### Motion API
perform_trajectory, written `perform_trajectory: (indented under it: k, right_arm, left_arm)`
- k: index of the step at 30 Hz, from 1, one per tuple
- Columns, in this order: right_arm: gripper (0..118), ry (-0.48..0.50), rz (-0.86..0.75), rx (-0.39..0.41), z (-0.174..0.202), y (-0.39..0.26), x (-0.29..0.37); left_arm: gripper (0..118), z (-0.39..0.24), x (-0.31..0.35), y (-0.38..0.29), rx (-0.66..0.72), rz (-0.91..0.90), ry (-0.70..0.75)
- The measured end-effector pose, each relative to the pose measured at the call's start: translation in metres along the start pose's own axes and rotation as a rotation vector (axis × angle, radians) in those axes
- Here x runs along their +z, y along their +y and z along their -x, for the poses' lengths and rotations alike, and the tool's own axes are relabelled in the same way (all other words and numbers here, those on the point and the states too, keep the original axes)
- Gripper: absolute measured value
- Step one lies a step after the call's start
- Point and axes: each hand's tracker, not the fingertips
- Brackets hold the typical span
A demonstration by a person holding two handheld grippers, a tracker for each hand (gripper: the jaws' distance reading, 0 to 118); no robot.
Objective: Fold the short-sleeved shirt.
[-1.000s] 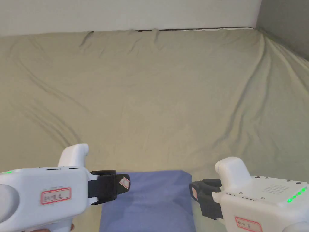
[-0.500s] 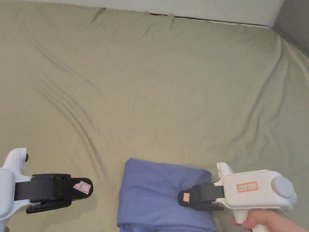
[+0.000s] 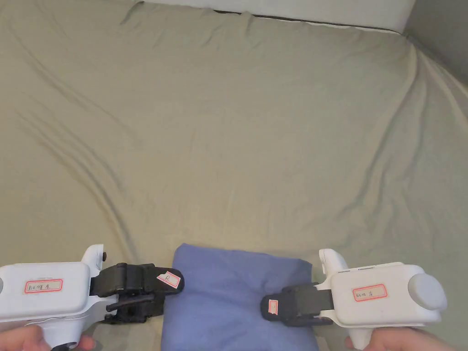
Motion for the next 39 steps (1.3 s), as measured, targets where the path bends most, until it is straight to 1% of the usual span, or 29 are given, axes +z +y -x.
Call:
perform_trajectory:
  k: [1,2,3,4,7,8,9,10,11,12,13,14,15,16,17,19,21,22,24,25,26,29,32,34,35,36,39]
  right_arm:
    - [2,0.004,0.000,0.000,0.000,0.000,0.000]
    - [2,0.010,0.000,-0.001,-0.001,0.000,-0.001]
    - [2,0.020,-0.001,-0.006,-0.003,0.000,-0.001]
    - [2,0.027,-0.002,-0.011,-0.005,-0.001,-0.001]
    - [2,0.035,-0.006,-0.017,-0.003,-0.002,-0.001]
    - [2,0.034,-0.010,-0.014,-0.001,-0.002,-0.001]
    - [2,0.032,-0.013,-0.008,0.000,-0.002,-0.001]
    - [2,0.032,-0.017,-0.003,0.000,-0.003,0.000]
    - [2,0.030,-0.022,0.002,0.002,-0.005,0.001]
    - [2,0.031,-0.029,0.001,0.003,-0.006,0.003]
    - [2,0.030,-0.036,0.005,0.005,-0.006,0.004]
    - [2,0.018,-0.049,0.021,0.008,-0.009,0.007]
    - [2,0.019,-0.052,0.022,0.011,-0.011,0.010]
    - [2,0.026,-0.056,0.022,0.014,-0.012,0.013]
    - [2,0.034,-0.064,0.017,0.017,-0.013,0.018]
    - [2,0.036,-0.078,0.026,0.027,-0.012,0.026]
    - [2,0.030,-0.107,0.077,0.041,-0.011,0.036]
    - [2,0.040,-0.118,0.097,0.047,-0.012,0.040]
    - [2,0.038,-0.141,0.117,0.061,-0.014,0.048]
    - [2,0.040,-0.142,0.126,0.053,-0.013,0.043]
    - [2,0.041,-0.147,0.140,0.078,-0.043,0.060]
    - [2,0.063,-0.159,0.167,0.093,-0.050,0.066]
    - [2,0.059,-0.183,0.191,0.105,-0.054,0.067]
    - [2,0.055,-0.190,0.197,0.111,-0.057,0.065]
    - [2,0.065,-0.193,0.197,0.116,-0.058,0.063]
    - [2,0.069,-0.195,0.197,0.118,-0.060,0.062]
    - [2,0.051,-0.180,0.220,0.127,-0.062,0.057]
  left_arm:
    - [91,-0.006,-0.013,0.004,-0.003,0.030,0.021]
    - [96,-0.008,-0.021,0.005,-0.045,0.062,0.033]
    - [102,-0.009,-0.032,0.005,-0.069,0.066,0.008]
    - [105,-0.008,-0.041,0.004,-0.071,0.073,0.020]
    - [105,-0.013,-0.063,0.004,-0.092,0.075,0.016]
    - [105,-0.017,-0.067,0.005,-0.115,0.083,0.036]
    - [102,-0.021,-0.071,0.005,-0.132,0.108,0.072]
    - [93,-0.024,-0.073,0.004,-0.149,0.112,0.092]
    - [68,-0.027,-0.075,0.002,-0.183,0.121,0.157]
    - [29,-0.028,-0.078,0.000,-0.218,0.128,0.248]
    - [29,-0.026,-0.080,-0.001,-0.234,0.136,0.327]
    - [29,-0.023,-0.073,-0.002,-0.205,0.150,0.329]
    - [29,-0.027,-0.068,0.000,-0.152,0.181,0.226]
    - [29,-0.037,-0.065,0.001,-0.155,0.198,0.242]
    - [29,-0.045,-0.058,0.002,-0.216,0.196,0.352]
    - [29,-0.057,-0.041,0.006,-0.265,0.194,0.382]
    - [29,-0.073,-0.013,0.007,-0.275,0.156,0.448]
    - [29,-0.077,0.005,0.011,-0.276,0.147,0.453]
    - [29,-0.086,0.044,0.019,-0.274,0.159,0.493]
    - [29,-0.089,0.062,0.023,-0.273,0.161,0.547]
    - [29,-0.089,0.086,0.030,-0.276,0.167,0.606]
    - [29,-0.096,0.144,0.044,-0.288,0.167,0.781]
    - [29,-0.091,0.186,0.060,-0.399,0.267,1.098]
    - [29,-0.079,0.214,0.070,-0.368,0.283,1.274]
    - [29,-0.075,0.227,0.075,-0.357,0.287,1.321]
    - [29,-0.073,0.238,0.078,-0.333,0.268,1.316]
    - [29,-0.070,0.257,0.085,-0.331,0.223,1.354]
